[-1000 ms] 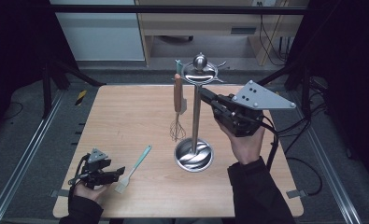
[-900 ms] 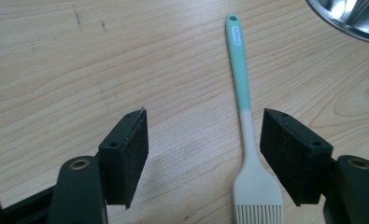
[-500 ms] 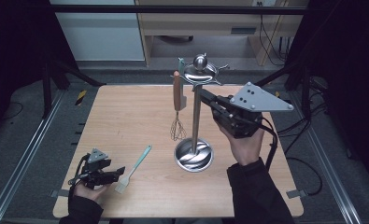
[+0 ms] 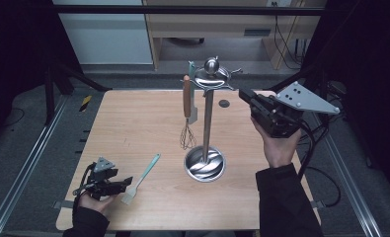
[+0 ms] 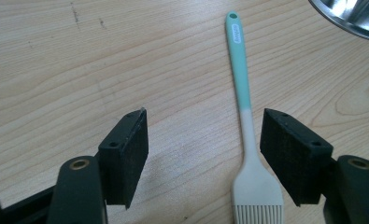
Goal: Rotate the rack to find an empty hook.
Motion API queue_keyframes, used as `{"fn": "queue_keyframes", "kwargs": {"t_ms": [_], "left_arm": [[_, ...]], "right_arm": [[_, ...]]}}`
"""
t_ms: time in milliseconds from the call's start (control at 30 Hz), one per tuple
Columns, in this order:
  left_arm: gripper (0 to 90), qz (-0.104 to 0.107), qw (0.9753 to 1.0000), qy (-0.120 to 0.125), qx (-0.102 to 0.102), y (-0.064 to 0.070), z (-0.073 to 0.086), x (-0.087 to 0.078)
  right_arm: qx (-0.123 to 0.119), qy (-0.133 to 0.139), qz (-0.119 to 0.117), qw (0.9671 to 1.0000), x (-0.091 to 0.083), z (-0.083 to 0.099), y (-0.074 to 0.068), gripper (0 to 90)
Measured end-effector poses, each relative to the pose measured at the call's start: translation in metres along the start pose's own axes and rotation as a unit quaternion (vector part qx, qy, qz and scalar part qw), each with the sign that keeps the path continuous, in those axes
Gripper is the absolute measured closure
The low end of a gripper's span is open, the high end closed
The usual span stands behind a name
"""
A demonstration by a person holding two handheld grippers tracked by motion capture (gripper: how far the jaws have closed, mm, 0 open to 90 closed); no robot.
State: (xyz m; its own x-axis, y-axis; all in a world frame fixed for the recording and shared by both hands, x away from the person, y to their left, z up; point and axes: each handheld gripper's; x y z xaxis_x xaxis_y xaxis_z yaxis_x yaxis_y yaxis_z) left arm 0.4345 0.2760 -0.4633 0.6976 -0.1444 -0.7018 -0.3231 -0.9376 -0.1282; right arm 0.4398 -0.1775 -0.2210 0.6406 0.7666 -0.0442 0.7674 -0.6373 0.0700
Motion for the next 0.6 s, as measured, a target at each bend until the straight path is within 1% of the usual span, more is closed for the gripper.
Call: {"fn": "queue_keyframes", "kwargs": {"t_ms": [167,267,433,600], "left_arm": [[32.1,0.001,1.0000,-0.001,-0.001,0.000,0.000,0.000],[32.0,0.001,1.0000,0.000,-0.002,0.000,0.000,0.000],[31.9,0.000,1.0000,-0.001,-0.001,0.000,0.000,0.000],[31.9,0.001,1.0000,0.000,-0.002,0.000,0.000,0.000]], "right_arm": [[-0.007,0.000,-0.008,0.9999,0.004,-0.008,-0.004,90.0],[-0.016,-0.003,-0.010,0.9998,0.007,-0.008,-0.007,90.0],[-0.016,-0.005,-0.016,0.9997,0.008,-0.008,-0.010,90.0],[-0.021,-0.007,-0.022,0.9995,0.009,-0.009,-0.015,90.0]]}}
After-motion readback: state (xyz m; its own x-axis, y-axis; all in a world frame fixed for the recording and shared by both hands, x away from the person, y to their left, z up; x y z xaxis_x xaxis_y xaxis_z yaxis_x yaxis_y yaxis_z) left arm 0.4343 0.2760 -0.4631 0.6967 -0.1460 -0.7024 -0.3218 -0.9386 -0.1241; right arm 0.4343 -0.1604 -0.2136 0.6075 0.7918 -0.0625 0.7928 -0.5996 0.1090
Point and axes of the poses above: each handheld gripper's, and its own axes: x roughly forward along the jaws, z roughly out of its underside, y roughly to its right, and after that the axes turned 14 degrees about -z, right-handed
